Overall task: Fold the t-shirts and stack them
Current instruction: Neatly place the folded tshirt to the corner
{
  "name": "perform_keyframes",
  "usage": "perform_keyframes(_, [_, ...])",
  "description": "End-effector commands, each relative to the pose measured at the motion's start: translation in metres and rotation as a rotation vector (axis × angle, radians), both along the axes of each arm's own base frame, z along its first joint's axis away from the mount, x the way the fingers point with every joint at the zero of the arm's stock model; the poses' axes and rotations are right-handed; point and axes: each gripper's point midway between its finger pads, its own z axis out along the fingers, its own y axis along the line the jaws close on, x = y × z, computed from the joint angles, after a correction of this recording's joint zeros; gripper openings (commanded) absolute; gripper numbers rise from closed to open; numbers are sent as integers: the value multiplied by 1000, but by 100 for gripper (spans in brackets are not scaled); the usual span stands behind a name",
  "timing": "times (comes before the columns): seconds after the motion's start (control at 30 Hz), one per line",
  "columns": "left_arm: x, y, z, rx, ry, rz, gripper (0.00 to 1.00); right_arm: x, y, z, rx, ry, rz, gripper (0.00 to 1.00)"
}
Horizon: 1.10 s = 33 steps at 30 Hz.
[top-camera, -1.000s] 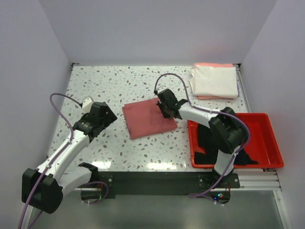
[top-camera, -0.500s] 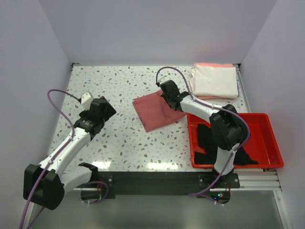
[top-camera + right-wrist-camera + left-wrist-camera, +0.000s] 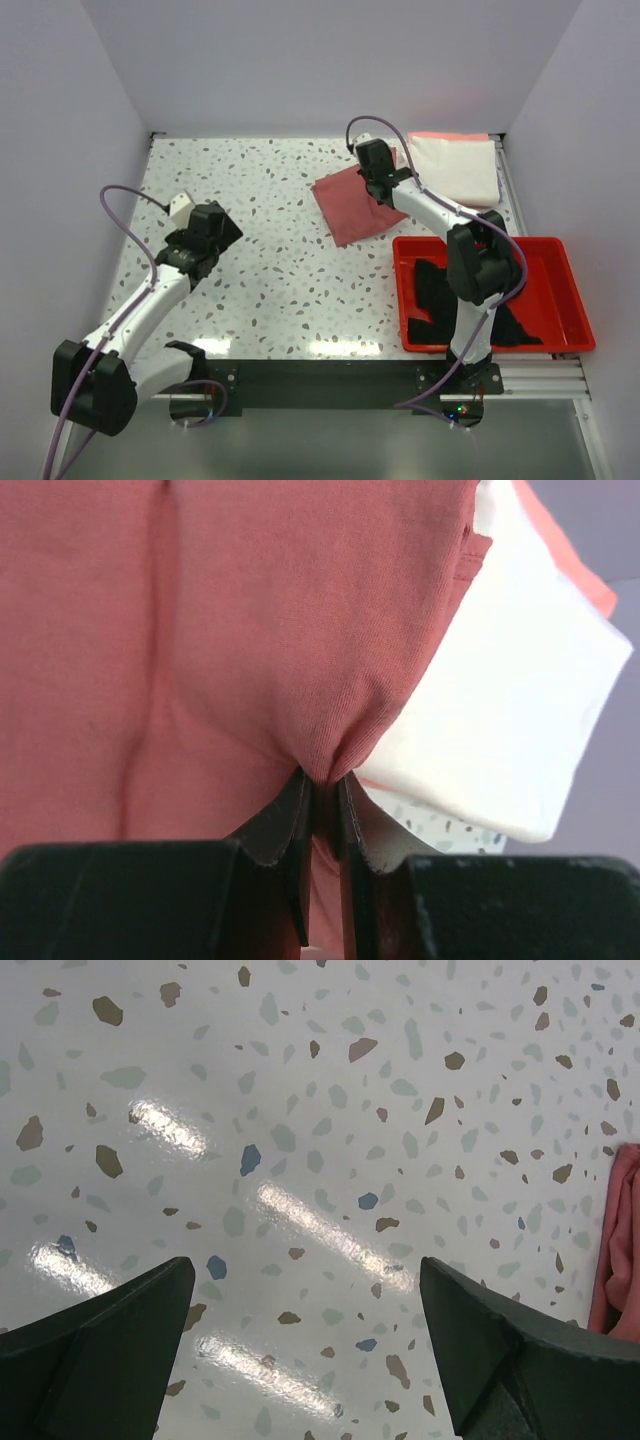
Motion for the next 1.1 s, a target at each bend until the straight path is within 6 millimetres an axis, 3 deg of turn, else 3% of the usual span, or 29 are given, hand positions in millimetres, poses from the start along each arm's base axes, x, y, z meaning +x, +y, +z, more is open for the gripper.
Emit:
perform_keyframes(0.0, [9, 2, 29, -10, -84, 13, 100, 18, -15, 43, -71, -86, -30, 0])
perform_keyframes(0.27, [1, 3, 32, -35, -82, 26, 100, 27, -38, 75, -99, -186, -191, 0])
perform_keyframes(0.43, [-9, 5, 34, -49, -78, 38, 100, 43, -52, 95, -64, -242, -279, 0])
perform_keyframes(0.73, [-25, 9, 35, -74, -85, 58, 100, 71, -78, 112, -67, -267, -336, 0])
perform_keyframes(1.07, [-31, 9, 36, -85, -81, 63, 100, 62, -91, 142, -65, -274, -324, 0])
